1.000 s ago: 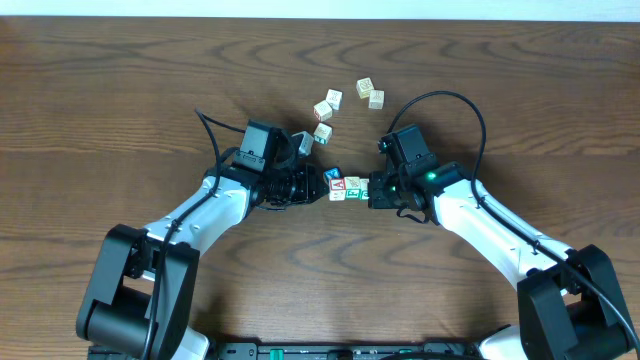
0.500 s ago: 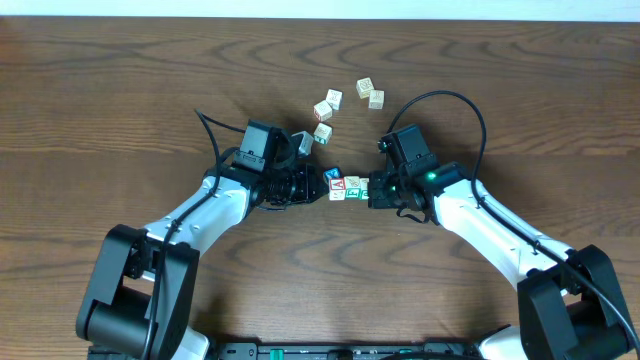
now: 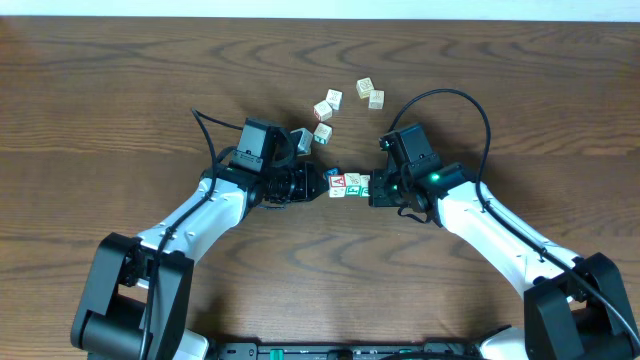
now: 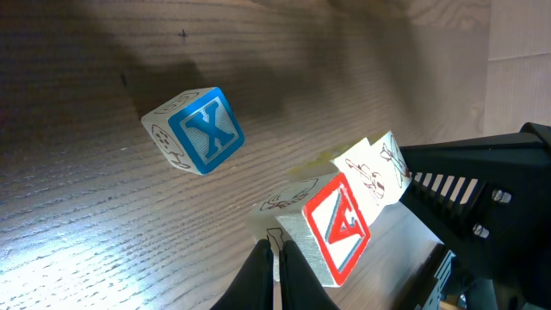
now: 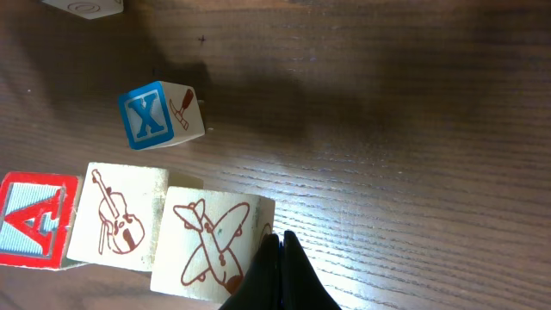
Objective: Lift 3 blocks
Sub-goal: 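Hold the three-block row clamped between both grippers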
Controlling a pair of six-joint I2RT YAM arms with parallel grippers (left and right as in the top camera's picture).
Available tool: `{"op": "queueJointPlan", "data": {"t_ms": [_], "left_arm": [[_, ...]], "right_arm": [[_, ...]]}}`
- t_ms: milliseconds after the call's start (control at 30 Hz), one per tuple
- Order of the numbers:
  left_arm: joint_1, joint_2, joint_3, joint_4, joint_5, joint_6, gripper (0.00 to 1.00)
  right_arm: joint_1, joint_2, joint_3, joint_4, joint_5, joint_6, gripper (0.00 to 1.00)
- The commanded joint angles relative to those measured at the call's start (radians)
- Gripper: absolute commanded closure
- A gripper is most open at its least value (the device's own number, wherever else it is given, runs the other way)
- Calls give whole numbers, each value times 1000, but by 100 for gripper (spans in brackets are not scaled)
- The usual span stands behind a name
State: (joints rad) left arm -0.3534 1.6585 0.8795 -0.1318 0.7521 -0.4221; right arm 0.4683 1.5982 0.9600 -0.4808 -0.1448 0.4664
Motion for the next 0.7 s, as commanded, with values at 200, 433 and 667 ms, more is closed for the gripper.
{"op": "queueJointPlan", "data": {"t_ms": [200, 433, 667], "left_arm": [[-41, -17, 43, 12, 127, -2, 93], [-41, -39, 43, 12, 127, -2, 93], [-41, -45, 43, 13, 127, -6, 93]], "right_arm": [[38, -61, 46, 40, -257, 0, 99], [38, -61, 48, 40, -258, 0, 99], [38, -71, 51, 40, -279, -4, 99]]}}
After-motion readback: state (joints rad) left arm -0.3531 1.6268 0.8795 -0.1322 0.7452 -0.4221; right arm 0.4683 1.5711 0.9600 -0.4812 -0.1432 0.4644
